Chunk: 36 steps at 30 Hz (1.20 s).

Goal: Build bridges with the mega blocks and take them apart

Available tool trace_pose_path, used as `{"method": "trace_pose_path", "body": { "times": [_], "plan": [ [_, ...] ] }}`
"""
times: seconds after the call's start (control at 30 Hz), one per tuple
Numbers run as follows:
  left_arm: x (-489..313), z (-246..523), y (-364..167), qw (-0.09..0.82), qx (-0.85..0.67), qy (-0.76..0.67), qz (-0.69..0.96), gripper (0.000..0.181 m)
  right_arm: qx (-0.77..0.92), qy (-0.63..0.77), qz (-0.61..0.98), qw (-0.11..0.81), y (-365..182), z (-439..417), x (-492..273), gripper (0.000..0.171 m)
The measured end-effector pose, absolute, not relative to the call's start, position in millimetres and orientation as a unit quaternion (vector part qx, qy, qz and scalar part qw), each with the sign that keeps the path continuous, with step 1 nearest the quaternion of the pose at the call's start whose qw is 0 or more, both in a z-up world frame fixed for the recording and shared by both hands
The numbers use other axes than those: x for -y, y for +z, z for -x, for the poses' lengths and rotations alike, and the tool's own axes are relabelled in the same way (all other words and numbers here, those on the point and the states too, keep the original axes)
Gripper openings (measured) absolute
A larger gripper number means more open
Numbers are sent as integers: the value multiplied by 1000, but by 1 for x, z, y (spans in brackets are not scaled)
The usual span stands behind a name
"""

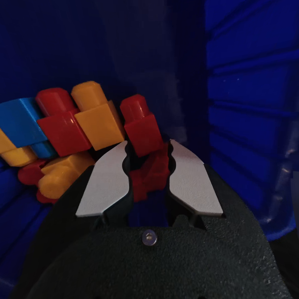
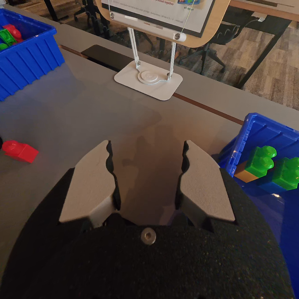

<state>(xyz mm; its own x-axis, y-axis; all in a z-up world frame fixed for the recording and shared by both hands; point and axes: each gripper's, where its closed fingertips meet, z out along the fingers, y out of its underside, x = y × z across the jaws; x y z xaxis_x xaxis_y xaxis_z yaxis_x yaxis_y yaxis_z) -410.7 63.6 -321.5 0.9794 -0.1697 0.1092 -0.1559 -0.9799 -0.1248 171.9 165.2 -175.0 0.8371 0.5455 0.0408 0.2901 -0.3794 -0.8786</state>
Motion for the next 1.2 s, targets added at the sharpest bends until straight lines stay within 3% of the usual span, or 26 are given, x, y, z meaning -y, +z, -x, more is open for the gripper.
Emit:
{"method": "trace_pose_path", "body": {
  "times": [0.3,0.73,0.97,1.2],
  "plan": [
    [-73,411,-329,55,-80,-75,992,38,256,137,818,497,-175,-171,-163,81],
    [-71,324,-188,379,-218,-192,879,38,342,200,762,512,-148,-120,-139,81],
    [-44,230,-138,463,-334,-270,776,37,467,306,664,498,-111,-41,-86,87],
    [-22,153,-123,483,-413,-338,694,37,569,366,579,455,-90,28,-33,91]
  ]
}}
